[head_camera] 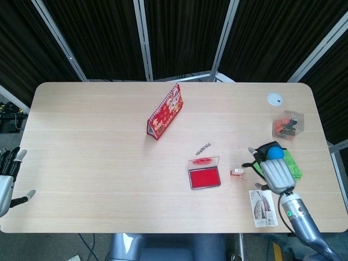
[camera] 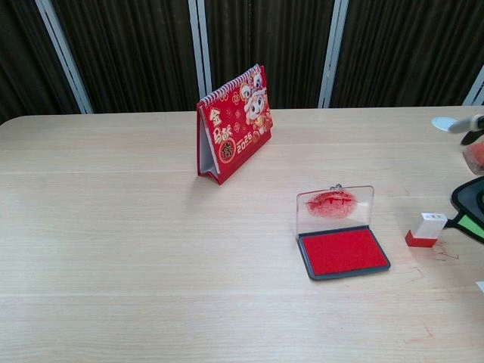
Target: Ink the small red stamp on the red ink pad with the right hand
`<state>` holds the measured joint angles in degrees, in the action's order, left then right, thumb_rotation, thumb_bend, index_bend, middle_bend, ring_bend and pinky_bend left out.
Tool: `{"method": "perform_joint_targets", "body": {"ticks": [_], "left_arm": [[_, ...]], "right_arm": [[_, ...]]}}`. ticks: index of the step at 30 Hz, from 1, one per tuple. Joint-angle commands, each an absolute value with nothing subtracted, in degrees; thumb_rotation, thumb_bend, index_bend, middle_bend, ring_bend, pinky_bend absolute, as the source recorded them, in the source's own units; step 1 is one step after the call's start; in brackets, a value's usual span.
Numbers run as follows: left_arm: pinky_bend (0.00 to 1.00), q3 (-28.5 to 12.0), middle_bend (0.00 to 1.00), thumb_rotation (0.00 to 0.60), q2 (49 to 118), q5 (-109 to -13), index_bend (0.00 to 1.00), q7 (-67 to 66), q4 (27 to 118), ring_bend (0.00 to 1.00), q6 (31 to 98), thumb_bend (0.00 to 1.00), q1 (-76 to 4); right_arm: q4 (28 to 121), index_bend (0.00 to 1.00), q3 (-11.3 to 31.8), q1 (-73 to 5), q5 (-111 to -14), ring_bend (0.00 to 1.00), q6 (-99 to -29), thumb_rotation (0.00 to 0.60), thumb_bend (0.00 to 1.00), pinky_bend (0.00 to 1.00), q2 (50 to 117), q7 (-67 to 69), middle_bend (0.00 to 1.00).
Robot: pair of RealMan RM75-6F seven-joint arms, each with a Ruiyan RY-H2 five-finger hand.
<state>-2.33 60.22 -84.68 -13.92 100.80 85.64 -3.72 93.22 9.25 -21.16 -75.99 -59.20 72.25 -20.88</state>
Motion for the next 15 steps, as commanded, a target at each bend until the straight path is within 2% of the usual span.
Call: {"method": "perform_joint_targets", "body": {"ticks": [1,5,11,15], "left_arm": [[0.00,-2.7,0.00,0.600,60.6,-83.5,0.00,-14.6,100.5,0.00,84.6,0.00,-4.3],[0.00,-3.1,0.00,0.600,60.9,-82.0,0.00,-14.9,100.2,0.00,83.7,0.00,-4.7],[0.00,-3.2,0.00,0.600,60.9,-81.2,0.00,-15.1,100.2,0.00,83.0,0.00,-5.1],[0.00,-3.1,0.00,0.600,60.8,-80.8,0.00,-15.1,100.2,0.00,82.4,0.00,-5.2]], "right_arm": [[90.8,0.20,10.4,-23.7,-71.7,0.80,-56.2,0.600,0.00,1.00,75.9,-24.0,0.28],[88.7,0.26,10.6,-25.5,-67.7,0.80,-55.2,0.600,0.07,1.00,79.2,-27.9,0.34],[86.6,0.29,10.2,-27.2,-61.0,0.80,-55.2,0.600,0.18,1.00,82.7,-34.1,0.37],[85.6,0.32,10.1,-28.0,-57.1,0.80,-55.6,0.600,0.21,1.00,84.0,-36.3,0.40]]}}
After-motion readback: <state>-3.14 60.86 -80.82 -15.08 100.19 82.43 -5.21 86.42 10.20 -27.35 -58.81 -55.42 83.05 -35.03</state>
